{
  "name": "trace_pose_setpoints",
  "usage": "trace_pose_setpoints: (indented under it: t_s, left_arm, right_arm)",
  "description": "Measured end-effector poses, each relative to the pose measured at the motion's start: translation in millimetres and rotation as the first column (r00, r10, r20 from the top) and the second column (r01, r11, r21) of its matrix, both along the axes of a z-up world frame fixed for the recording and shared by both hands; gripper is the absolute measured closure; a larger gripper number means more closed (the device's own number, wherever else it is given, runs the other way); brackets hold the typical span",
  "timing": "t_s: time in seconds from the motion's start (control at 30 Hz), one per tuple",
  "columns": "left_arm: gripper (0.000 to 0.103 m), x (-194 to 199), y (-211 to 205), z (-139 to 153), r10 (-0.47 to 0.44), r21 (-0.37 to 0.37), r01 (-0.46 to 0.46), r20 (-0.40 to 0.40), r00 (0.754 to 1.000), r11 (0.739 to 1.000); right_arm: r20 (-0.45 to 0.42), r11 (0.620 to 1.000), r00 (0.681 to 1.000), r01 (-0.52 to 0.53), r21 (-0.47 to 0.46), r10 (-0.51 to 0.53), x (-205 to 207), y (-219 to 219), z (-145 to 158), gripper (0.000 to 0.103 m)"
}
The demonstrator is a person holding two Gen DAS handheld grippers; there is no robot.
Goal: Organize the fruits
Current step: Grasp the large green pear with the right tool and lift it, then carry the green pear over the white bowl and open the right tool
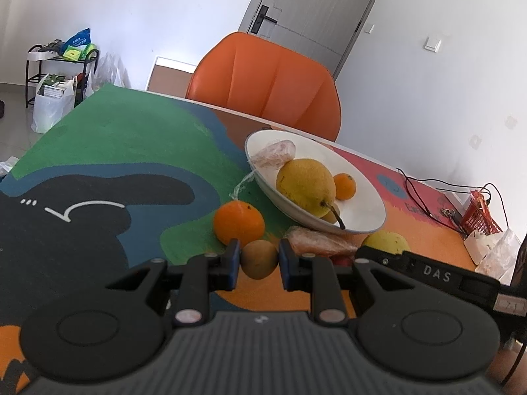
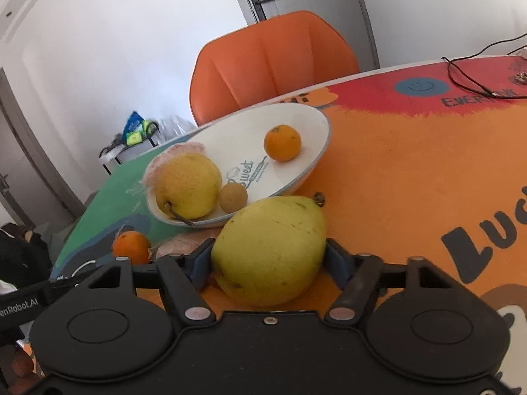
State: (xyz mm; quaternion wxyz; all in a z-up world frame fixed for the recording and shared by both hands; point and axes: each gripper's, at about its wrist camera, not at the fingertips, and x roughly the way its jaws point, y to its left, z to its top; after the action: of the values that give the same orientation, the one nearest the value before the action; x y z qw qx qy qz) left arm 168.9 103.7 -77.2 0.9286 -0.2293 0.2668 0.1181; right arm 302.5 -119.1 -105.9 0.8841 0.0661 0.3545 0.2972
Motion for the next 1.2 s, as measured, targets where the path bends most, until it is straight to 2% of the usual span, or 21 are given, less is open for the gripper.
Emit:
trace_pose_setpoints:
  t_s: [0.1, 0.23, 0.77, 1.2]
  left_arm:
    - [0.080, -0.9, 0.2, 2.9, 0.003, 0.003, -0.003, 0.006, 1.000, 1.000]
    - [0.080, -0.7, 0.0, 7.4, 0.003, 0.011, -0.003, 0.014, 1.000, 1.000]
    - [0.080, 6.2, -0.9, 25.4, -0.004, 0.042, 0.002, 0.057, 0.998, 0.999]
    - [0.080, 18.0, 9.5, 35.8, 0.012, 0.050, -0.015, 0.072, 0.997, 0.999]
  right_arm:
    - [-0.007, 1.000, 1.000, 0.013, 0.020, -0.012, -3.3, -7.5, 2.9, 0.039]
    - [0.026, 0.998, 0.999, 0.028, 0.050, -0.030, -7.5, -18.6, 13.1, 0.042]
    - [0.093, 0.995, 0.995, 0.027, 0.099, -0.037, -6.6, -33.3, 34.0, 0.043]
    - [0.132, 0.994, 0.991, 0.001, 0.111, -0.015, 10.9, -21.4, 56.7, 0.043]
